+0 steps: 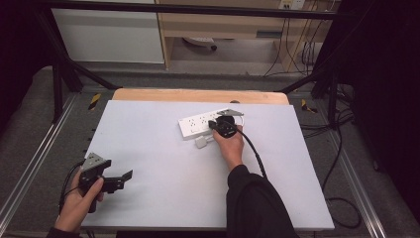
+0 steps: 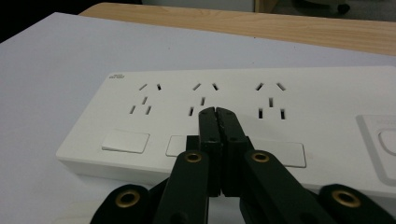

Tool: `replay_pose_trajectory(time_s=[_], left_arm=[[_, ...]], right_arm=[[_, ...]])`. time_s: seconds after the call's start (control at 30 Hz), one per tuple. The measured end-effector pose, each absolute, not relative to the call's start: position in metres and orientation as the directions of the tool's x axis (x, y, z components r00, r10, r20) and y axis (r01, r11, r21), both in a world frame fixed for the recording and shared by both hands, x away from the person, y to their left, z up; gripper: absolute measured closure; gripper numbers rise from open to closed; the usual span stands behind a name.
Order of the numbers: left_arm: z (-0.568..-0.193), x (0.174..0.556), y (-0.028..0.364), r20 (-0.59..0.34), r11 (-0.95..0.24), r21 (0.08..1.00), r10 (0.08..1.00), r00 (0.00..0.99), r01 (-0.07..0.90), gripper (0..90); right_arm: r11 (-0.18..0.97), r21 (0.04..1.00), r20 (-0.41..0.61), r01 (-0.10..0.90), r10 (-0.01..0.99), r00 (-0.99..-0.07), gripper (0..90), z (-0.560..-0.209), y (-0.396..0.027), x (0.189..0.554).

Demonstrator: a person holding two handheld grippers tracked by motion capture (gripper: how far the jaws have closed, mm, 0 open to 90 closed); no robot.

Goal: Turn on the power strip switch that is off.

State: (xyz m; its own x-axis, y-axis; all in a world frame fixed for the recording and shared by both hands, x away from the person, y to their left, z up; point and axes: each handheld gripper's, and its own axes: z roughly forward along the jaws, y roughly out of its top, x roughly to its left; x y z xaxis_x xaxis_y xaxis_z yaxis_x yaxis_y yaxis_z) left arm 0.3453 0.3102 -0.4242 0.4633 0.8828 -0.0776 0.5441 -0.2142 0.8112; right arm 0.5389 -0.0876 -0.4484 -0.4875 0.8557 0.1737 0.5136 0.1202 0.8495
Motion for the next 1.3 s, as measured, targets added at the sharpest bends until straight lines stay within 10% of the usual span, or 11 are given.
replay_pose_trajectory(time_s=[1.3], left_arm=[[-0.4249,0.3456,0.3101,-0.079,-0.215,0.806,0.884,0.461,0.552,7.5]], right_arm=[[0.116,0.852,0.18,0.51,0.85,-0.494,90.0,-0.452,-0.0828,0.5382]])
